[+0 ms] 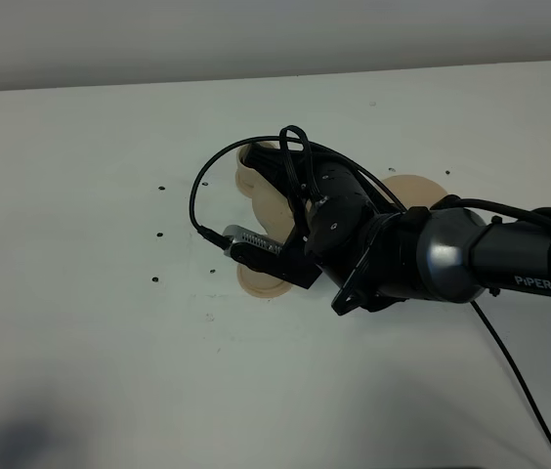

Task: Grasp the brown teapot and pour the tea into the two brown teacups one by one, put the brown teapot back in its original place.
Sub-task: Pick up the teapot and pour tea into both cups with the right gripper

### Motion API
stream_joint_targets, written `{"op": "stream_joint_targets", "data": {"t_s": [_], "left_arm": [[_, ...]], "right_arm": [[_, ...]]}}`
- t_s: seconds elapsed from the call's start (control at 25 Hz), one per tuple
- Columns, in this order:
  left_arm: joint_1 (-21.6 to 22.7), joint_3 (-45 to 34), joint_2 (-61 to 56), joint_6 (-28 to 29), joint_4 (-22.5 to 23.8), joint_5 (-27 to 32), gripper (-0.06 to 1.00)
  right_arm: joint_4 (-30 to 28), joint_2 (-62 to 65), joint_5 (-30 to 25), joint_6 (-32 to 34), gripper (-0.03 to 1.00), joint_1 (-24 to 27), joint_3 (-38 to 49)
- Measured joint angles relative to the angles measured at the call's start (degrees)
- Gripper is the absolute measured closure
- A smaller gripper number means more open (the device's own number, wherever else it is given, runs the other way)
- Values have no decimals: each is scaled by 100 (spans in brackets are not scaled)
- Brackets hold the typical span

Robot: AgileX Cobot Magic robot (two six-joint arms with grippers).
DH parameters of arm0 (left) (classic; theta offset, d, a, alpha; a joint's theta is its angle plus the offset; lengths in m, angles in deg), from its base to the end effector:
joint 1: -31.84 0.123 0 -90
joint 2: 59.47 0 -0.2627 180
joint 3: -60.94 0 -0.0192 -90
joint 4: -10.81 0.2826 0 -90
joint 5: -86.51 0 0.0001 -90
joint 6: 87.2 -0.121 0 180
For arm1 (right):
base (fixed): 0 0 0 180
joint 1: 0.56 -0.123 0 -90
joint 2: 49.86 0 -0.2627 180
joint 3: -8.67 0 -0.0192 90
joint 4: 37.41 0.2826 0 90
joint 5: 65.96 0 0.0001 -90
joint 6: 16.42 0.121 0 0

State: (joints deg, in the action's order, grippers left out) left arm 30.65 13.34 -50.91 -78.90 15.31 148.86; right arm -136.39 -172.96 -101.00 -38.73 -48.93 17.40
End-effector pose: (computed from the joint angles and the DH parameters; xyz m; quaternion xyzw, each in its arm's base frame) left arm 0.0705 0.0070 0.2779 -0.0554 0.8570 -0.0032 0.5123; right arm 0.3489 0.2891 0.1110 -0.8370 0.1976 -0.4751 0.1862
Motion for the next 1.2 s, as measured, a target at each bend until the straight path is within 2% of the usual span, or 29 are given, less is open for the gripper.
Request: {"op": "stream_joint_targets", "data": {"t_s": [1.2], "left_arm": [[0,0,0,6,0,0,52]], "right_arm": [[2,0,245,-554,87,0,-307]]}}
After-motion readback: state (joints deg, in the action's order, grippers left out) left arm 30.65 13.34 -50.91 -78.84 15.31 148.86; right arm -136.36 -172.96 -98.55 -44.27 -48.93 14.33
